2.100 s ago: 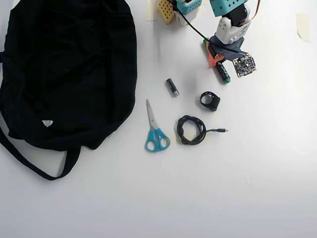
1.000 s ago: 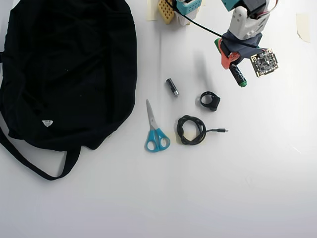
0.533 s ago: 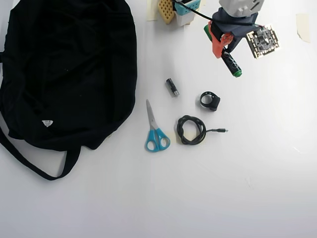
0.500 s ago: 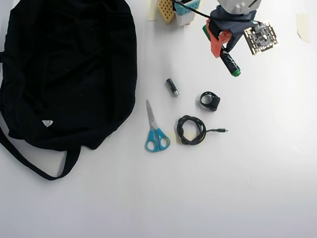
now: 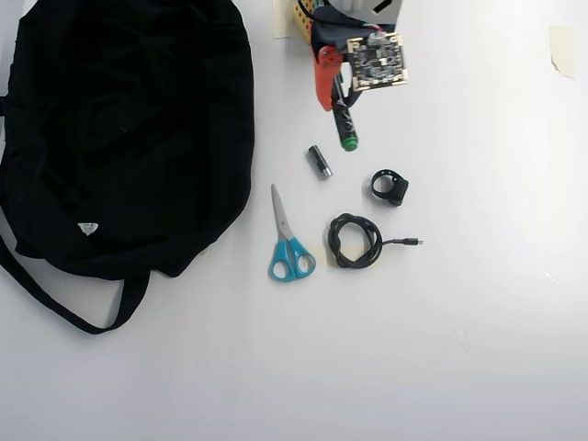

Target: Put the green marker into the black bag

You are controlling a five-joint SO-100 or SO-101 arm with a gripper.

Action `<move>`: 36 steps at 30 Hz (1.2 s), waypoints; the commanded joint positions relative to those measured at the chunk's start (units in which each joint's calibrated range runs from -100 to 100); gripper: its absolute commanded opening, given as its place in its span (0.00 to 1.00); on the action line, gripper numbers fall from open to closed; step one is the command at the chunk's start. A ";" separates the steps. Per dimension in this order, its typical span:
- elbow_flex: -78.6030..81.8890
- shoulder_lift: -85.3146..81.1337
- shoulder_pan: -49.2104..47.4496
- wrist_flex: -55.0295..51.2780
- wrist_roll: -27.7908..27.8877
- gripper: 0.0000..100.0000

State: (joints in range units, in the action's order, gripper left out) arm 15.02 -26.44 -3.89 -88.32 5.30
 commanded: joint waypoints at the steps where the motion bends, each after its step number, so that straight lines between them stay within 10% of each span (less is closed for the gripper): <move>1: -2.44 -0.94 5.61 1.76 -0.11 0.02; 20: 8.52 1.88 34.86 30.01 -8.24 0.02; 33: -21.39 45.11 54.46 35.87 -8.18 0.03; 36: -20.41 44.45 53.33 31.82 -9.81 0.29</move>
State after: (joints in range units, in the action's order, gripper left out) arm -3.54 19.47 50.99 -54.23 -4.03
